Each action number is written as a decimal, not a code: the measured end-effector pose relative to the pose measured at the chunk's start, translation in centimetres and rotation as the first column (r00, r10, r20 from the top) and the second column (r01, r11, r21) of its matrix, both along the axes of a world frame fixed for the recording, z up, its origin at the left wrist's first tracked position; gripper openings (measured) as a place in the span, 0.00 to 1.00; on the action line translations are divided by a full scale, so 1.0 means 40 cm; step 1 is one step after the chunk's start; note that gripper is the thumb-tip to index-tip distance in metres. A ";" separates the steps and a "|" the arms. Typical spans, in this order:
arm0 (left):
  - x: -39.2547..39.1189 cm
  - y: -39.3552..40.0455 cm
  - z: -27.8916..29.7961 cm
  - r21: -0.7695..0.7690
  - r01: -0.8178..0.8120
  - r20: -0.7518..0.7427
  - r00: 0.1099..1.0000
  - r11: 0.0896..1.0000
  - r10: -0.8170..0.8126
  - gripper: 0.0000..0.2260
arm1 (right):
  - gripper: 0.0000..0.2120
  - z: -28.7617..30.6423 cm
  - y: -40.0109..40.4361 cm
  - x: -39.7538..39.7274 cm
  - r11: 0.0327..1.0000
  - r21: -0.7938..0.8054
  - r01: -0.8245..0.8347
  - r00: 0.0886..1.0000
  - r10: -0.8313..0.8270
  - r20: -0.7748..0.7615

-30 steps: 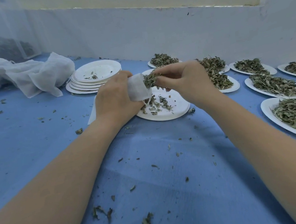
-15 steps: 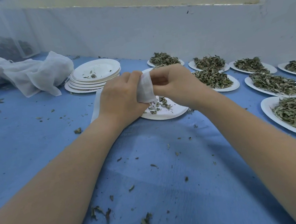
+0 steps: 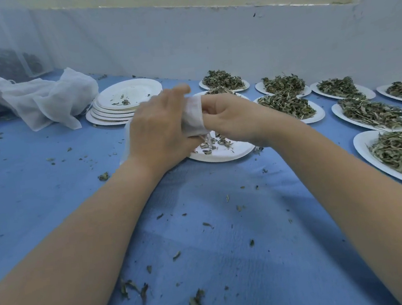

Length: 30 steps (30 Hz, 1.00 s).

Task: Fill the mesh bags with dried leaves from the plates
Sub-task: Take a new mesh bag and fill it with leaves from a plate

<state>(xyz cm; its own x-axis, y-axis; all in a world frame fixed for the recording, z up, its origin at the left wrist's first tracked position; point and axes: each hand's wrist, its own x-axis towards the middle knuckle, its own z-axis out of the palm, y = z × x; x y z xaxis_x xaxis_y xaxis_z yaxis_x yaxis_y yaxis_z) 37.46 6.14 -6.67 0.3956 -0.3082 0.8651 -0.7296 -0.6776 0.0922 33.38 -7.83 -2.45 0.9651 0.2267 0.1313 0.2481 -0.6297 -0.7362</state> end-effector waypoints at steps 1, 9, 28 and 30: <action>0.005 0.005 0.001 -0.005 -0.017 -0.012 1.000 1.000 0.017 0.28 | 0.11 0.003 -0.002 0.000 1.000 0.013 -0.003 1.000 0.003 0.008; 0.042 0.028 -0.017 -0.065 -0.214 -0.151 0.968 0.975 0.202 0.19 | 0.10 -0.018 -0.016 0.017 0.910 0.373 0.181 0.934 -0.277 0.224; 0.054 0.028 -0.023 -0.172 -0.281 -0.272 0.935 0.944 0.228 0.15 | 0.25 -0.050 -0.037 0.021 0.778 -0.568 0.269 0.963 -0.218 0.157; 0.056 0.030 -0.023 -0.150 -0.295 -0.274 0.930 0.944 0.247 0.15 | 0.23 -0.051 -0.034 0.022 0.769 -0.578 0.272 0.962 -0.211 0.172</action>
